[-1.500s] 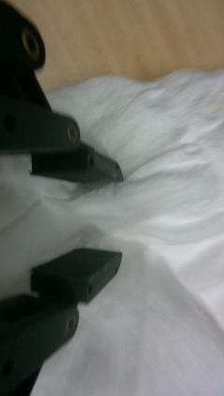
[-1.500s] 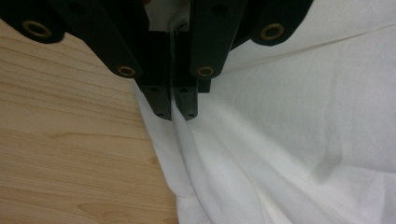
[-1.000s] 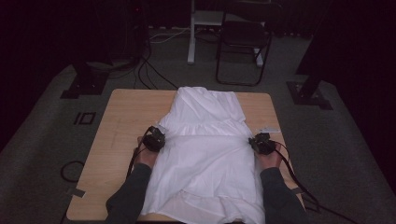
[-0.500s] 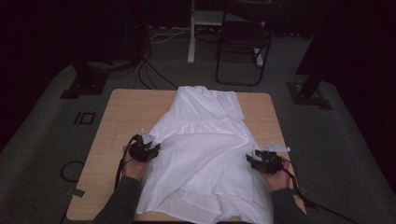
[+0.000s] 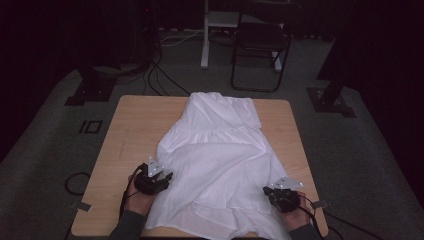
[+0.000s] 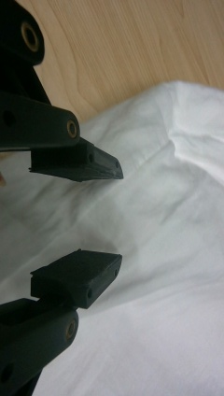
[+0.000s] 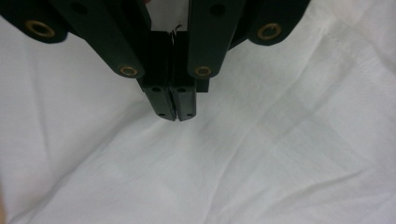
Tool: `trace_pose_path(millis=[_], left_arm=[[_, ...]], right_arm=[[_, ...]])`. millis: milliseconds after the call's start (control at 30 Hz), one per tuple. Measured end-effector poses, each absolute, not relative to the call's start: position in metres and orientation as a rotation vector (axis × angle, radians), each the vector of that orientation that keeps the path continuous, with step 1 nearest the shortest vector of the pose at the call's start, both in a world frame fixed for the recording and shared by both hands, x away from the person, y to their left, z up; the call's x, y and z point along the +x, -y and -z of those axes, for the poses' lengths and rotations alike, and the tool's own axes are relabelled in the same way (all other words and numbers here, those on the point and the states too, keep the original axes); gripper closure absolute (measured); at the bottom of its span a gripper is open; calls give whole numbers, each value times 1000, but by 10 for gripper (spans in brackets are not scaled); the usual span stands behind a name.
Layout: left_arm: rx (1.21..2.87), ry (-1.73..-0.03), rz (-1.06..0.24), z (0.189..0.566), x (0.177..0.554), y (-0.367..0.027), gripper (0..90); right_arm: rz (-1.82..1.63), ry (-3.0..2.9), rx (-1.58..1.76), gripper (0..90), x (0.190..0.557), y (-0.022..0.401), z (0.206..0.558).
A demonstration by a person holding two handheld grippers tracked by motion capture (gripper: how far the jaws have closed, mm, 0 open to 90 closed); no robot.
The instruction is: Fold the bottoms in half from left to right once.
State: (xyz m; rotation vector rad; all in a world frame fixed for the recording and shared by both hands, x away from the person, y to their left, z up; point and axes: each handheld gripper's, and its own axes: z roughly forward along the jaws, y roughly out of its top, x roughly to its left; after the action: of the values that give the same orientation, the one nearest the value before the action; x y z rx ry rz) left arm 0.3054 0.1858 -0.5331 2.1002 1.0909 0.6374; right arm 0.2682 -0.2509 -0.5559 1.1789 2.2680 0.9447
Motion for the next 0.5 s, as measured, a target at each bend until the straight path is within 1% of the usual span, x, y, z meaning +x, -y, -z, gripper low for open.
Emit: trace_pose_path(millis=[133, 333, 400, 500], left_arm=[[2114, -1053, -630, 534, 303, -177, 514], [2158, -1015, -630, 538, 301, -166, 501], [2177, -1008, -630, 542, 301, -163, 499], [2211, -1013, -633, 548, 302, -161, 496]], right_arm=[[-1050, -2171, 1209, 894, 257, 266, 541], [-1140, -1982, 1270, 897, 237, 306, 512], [-1129, -1942, 1312, 897, 233, 320, 510], [-1097, -1890, 1404, 898, 229, 341, 517]])
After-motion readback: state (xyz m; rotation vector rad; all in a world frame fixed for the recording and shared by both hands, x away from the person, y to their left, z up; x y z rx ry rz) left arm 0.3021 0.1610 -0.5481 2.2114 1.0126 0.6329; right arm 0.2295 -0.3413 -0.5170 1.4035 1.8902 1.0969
